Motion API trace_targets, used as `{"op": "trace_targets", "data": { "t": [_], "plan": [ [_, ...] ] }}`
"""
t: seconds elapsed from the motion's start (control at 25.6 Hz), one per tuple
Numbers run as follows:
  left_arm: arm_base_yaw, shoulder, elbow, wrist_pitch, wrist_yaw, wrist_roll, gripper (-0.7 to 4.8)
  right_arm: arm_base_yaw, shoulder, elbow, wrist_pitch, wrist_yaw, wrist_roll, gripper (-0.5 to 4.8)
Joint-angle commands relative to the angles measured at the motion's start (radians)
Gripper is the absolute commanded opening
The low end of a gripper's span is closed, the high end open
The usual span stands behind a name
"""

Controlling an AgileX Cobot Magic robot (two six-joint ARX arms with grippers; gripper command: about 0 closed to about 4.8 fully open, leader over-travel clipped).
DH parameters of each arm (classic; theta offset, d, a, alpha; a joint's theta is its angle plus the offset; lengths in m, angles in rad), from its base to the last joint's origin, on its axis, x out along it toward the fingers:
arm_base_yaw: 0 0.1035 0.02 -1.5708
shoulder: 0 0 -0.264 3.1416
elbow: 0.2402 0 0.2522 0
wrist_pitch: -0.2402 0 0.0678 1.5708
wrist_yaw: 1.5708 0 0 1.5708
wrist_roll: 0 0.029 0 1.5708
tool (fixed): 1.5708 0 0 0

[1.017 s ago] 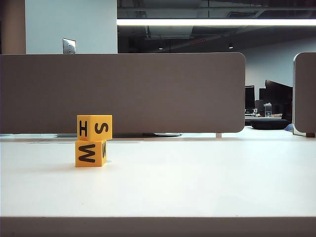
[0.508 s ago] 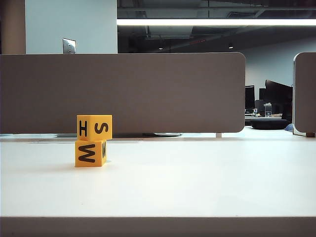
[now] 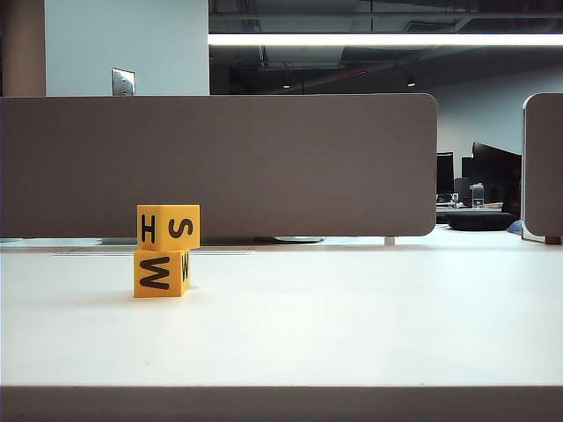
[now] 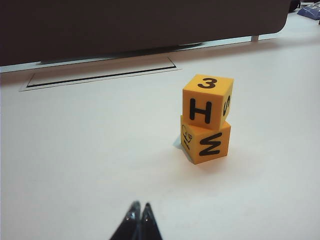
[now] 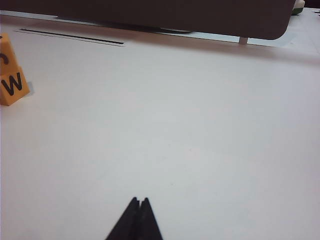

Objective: Stack the letter block on the right onto the letter block on the left.

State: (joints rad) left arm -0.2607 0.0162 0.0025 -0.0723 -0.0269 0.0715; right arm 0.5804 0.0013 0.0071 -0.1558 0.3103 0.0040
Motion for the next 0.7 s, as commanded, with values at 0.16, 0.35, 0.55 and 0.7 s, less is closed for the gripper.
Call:
{"op": "trace_targets", "data": {
  "t": [0.16,0.35,0.55,0.7],
  "plan": [
    [0.0,0.001,0.004,0.003,0.004,0.0,-0.05,0.0,-0.002,-0.005,0.018,0.002,0.004,0.0],
    [0.0,0.001,0.004,0.003,0.004,0.0,-0.05,0.0,-0.002,-0.005,0.018,0.002,0.004,0.0],
    [0.0,0.001,0.004,0.003,0.004,0.0,-0.05,-0.007,-0.002,-0.005,0.018,0.002,0.004,0.0],
    [-0.001,0.001,0.004,0.003,0.004,0.0,-0.05,-0.075,-0.002,-0.005,0.018,0.006,0.004,0.0]
  ]
}}
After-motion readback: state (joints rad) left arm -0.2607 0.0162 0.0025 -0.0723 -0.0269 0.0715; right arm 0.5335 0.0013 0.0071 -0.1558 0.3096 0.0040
